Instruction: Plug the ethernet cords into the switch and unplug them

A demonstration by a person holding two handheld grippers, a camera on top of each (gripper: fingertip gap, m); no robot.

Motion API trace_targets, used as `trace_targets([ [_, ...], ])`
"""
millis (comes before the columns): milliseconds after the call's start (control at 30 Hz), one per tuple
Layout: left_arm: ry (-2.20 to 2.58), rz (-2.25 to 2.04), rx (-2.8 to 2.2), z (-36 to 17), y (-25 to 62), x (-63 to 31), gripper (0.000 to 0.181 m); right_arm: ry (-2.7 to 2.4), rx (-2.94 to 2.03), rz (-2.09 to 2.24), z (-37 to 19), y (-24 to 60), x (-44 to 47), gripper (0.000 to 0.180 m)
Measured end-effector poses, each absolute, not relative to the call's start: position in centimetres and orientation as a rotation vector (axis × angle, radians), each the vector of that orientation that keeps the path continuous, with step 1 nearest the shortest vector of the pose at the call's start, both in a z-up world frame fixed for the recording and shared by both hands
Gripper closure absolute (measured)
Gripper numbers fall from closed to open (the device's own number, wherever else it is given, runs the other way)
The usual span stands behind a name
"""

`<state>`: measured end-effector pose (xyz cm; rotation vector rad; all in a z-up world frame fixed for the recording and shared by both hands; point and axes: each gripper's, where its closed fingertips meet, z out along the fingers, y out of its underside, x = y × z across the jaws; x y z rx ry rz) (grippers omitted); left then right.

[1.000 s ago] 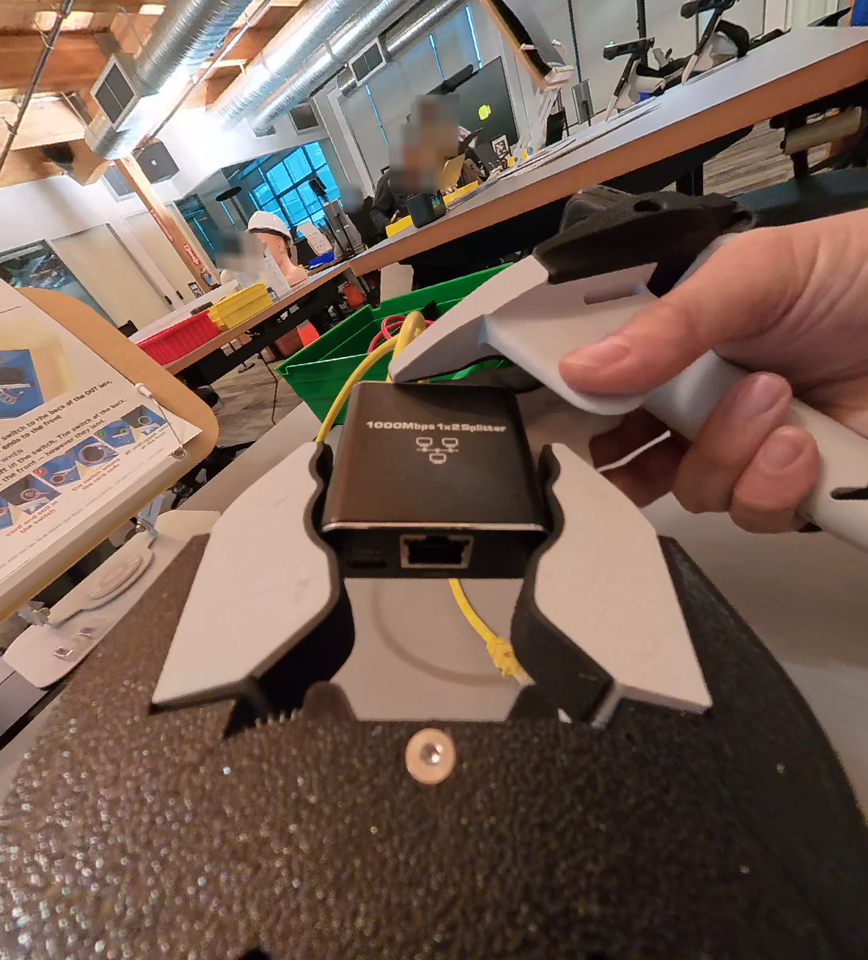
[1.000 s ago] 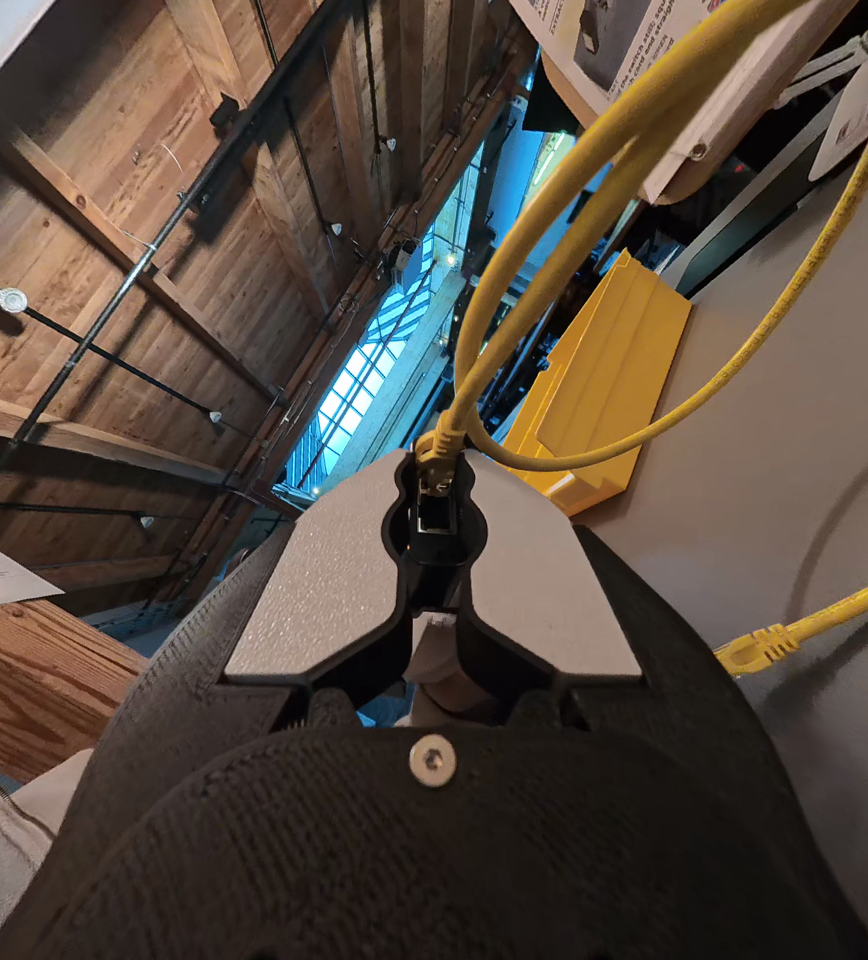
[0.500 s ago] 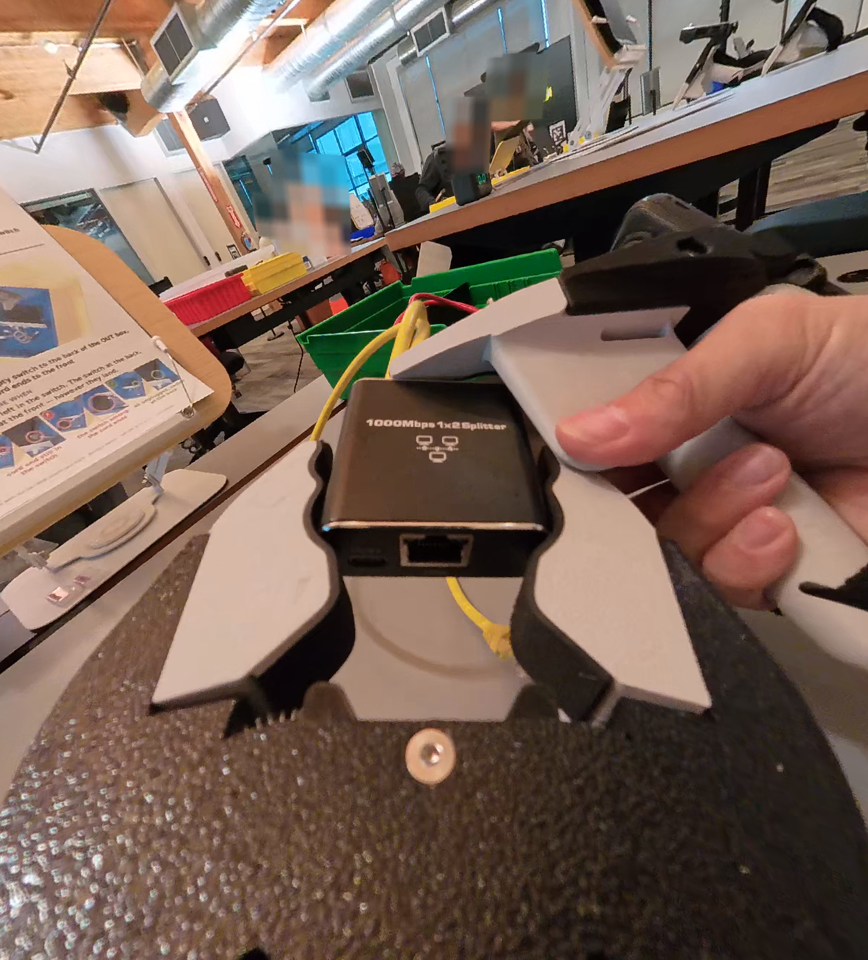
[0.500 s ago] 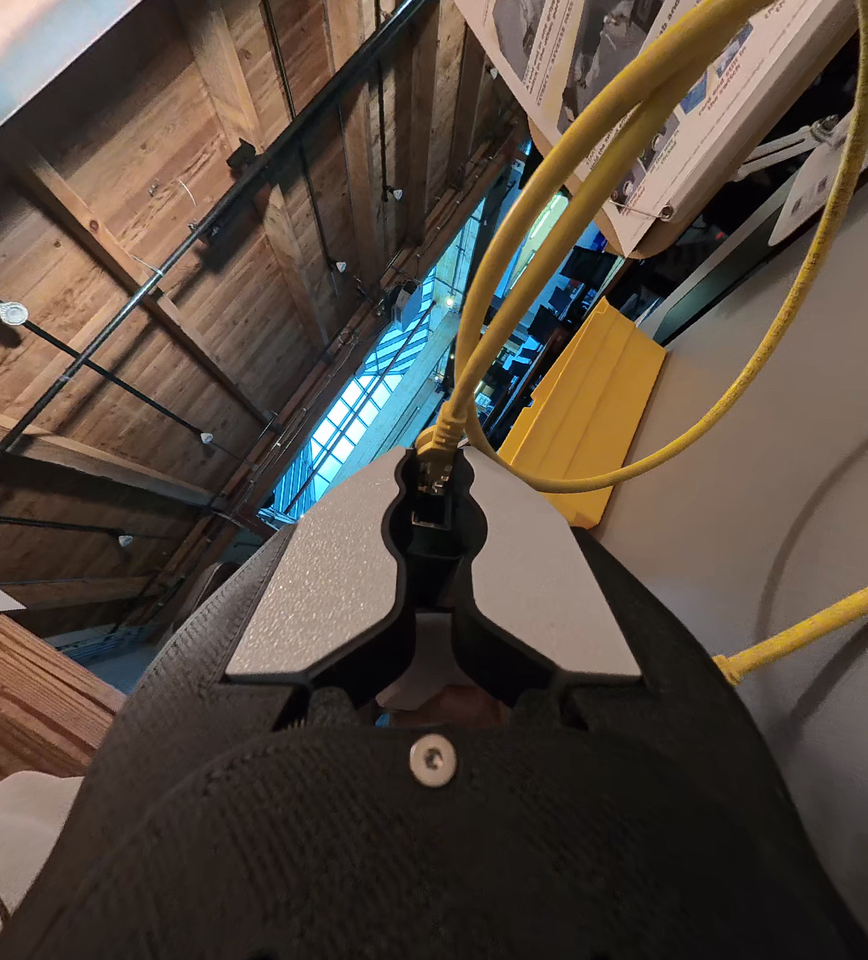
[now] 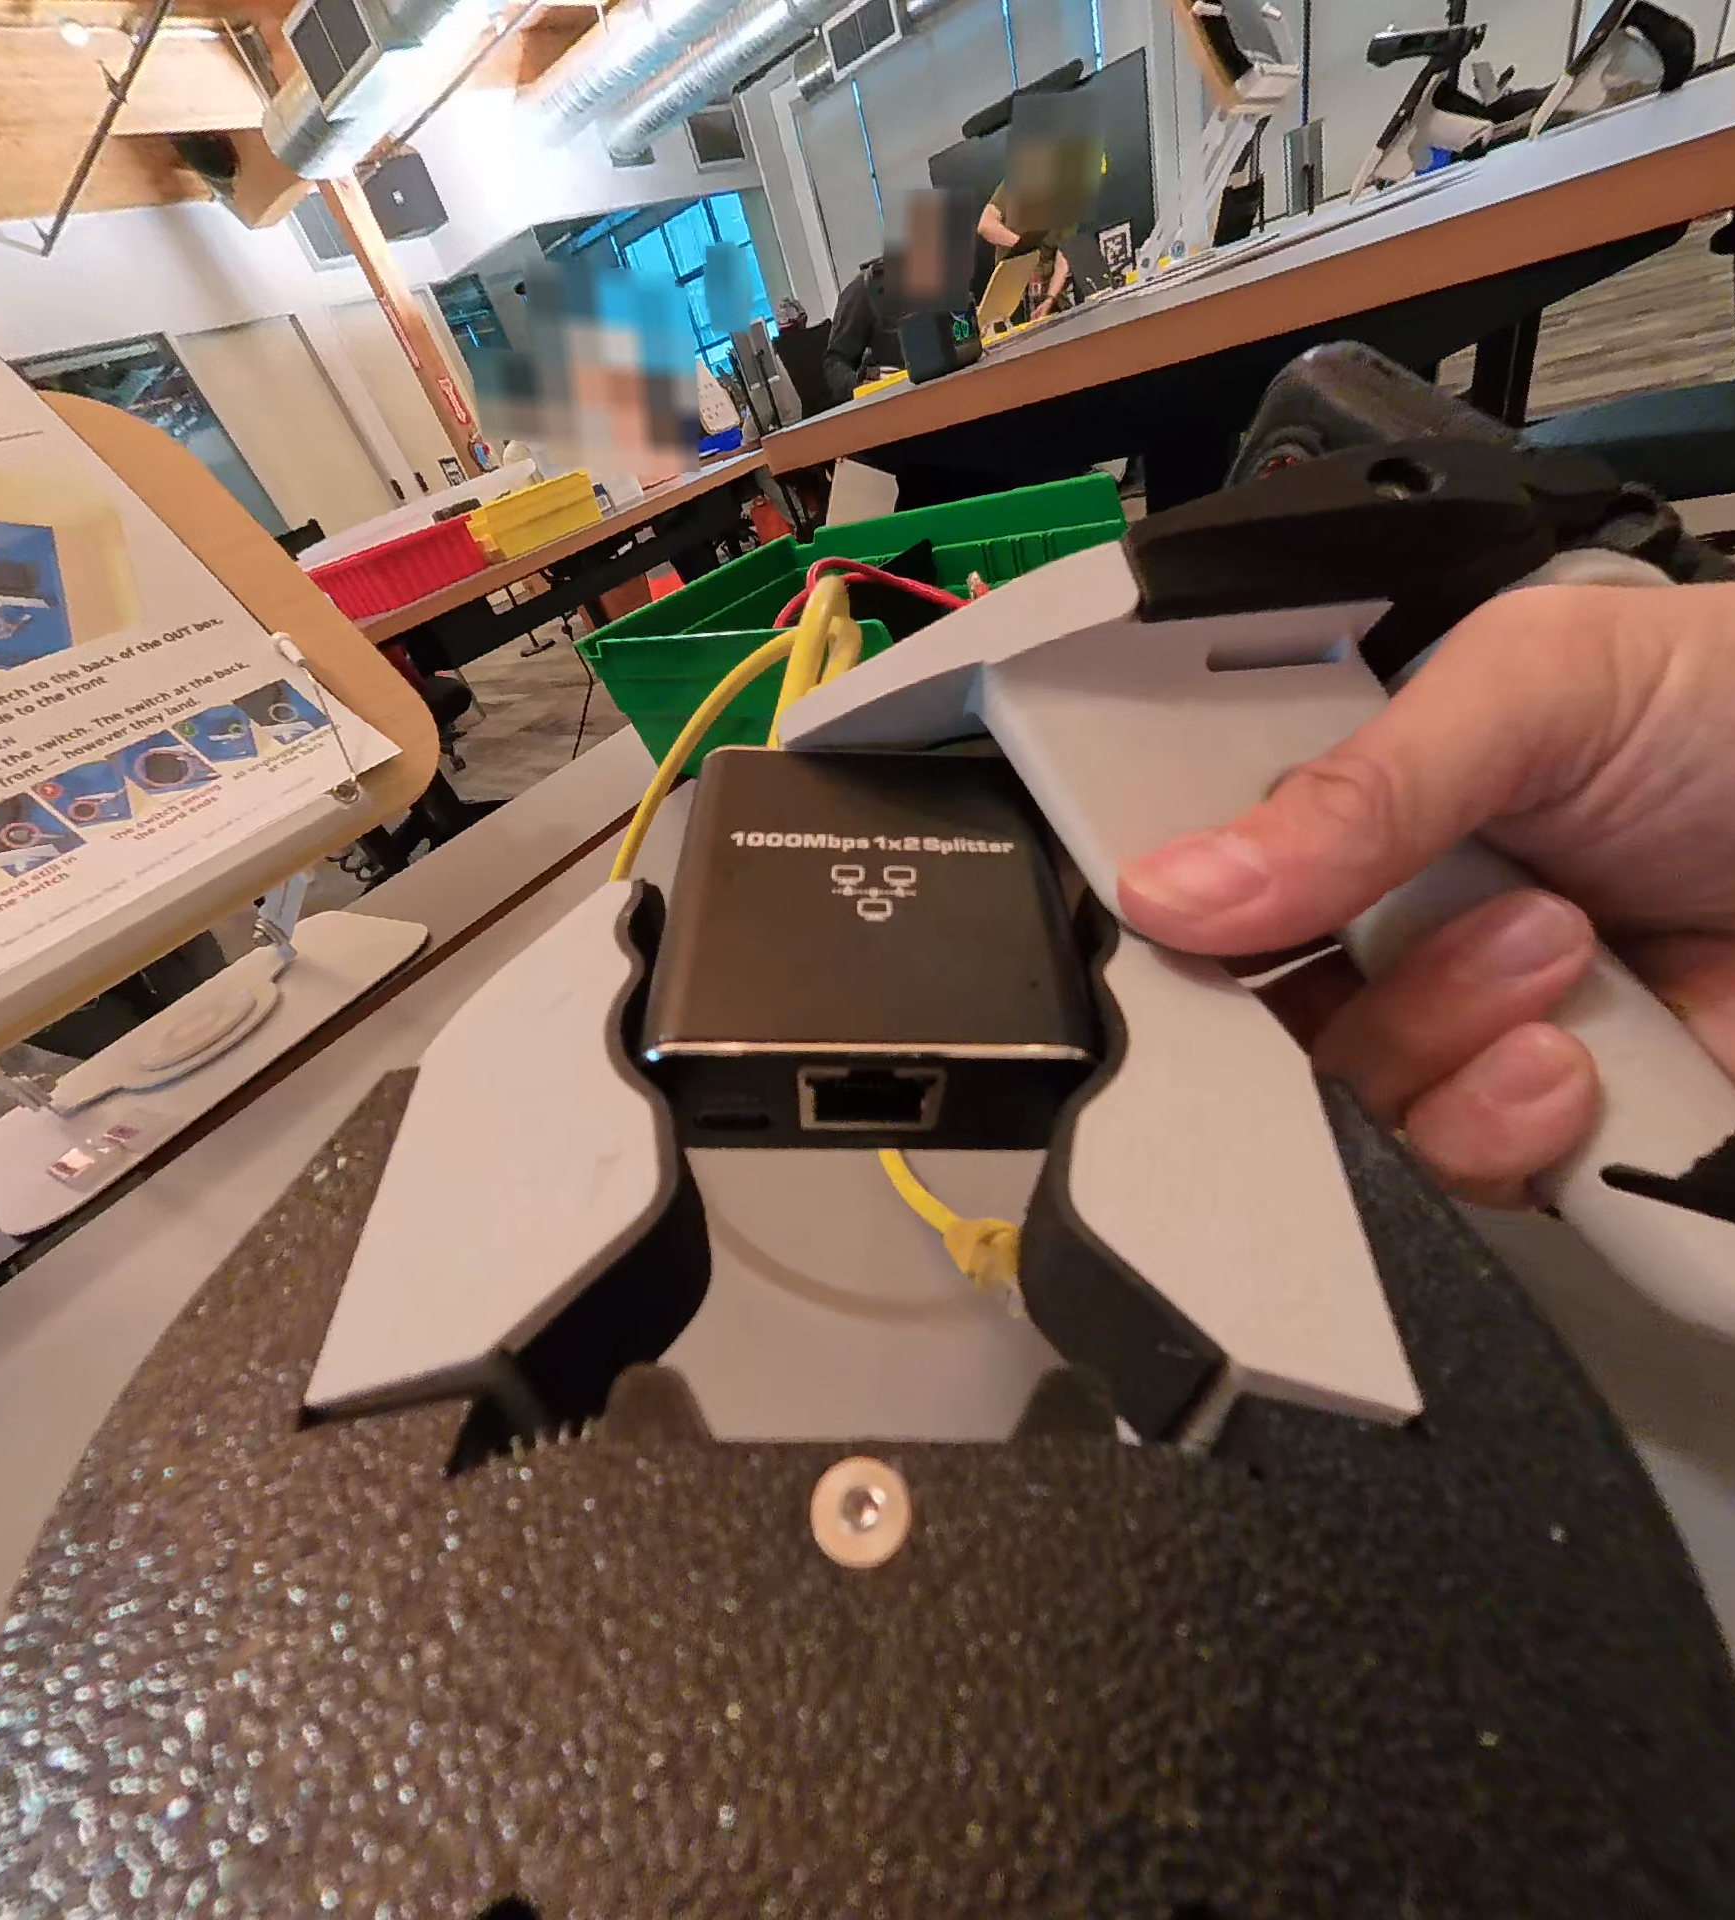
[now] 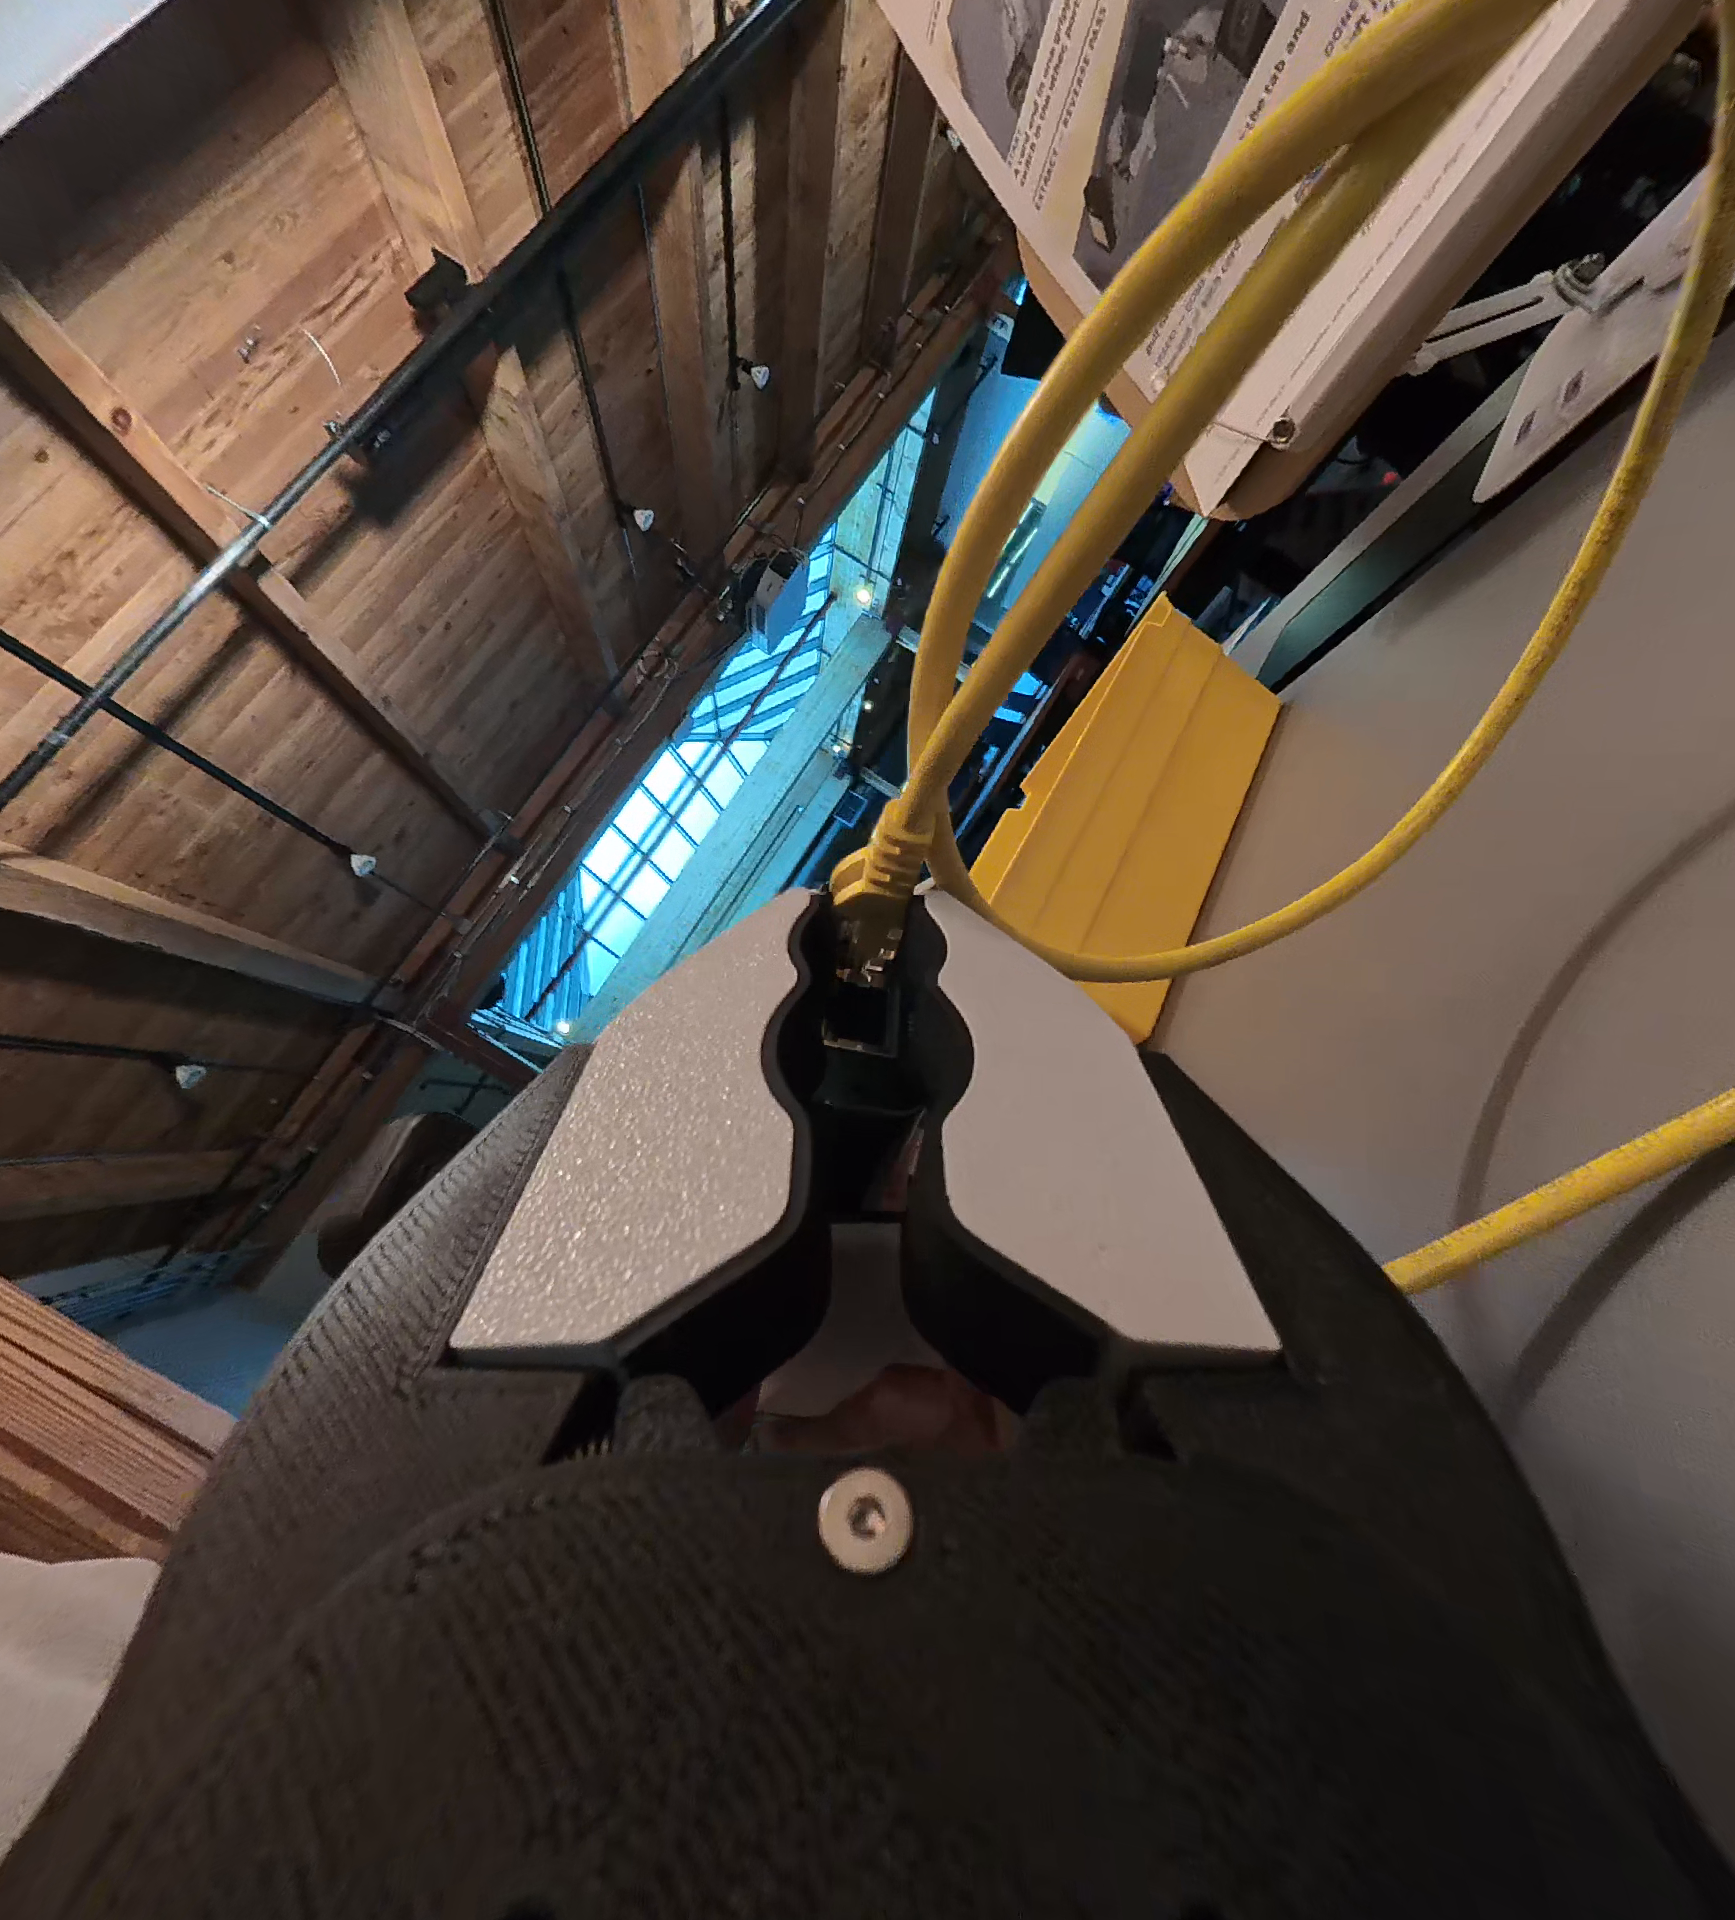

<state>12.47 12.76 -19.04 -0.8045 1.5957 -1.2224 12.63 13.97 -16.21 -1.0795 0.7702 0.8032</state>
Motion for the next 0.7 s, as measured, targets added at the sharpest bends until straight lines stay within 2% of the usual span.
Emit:
trace_targets([
  [700, 1.646, -1.281, -0.871, -20.2, 12.4, 12.7, 0.106, 0.657, -1.305, 0.598, -16.7, 13.7, 12.9, 0.164],
])
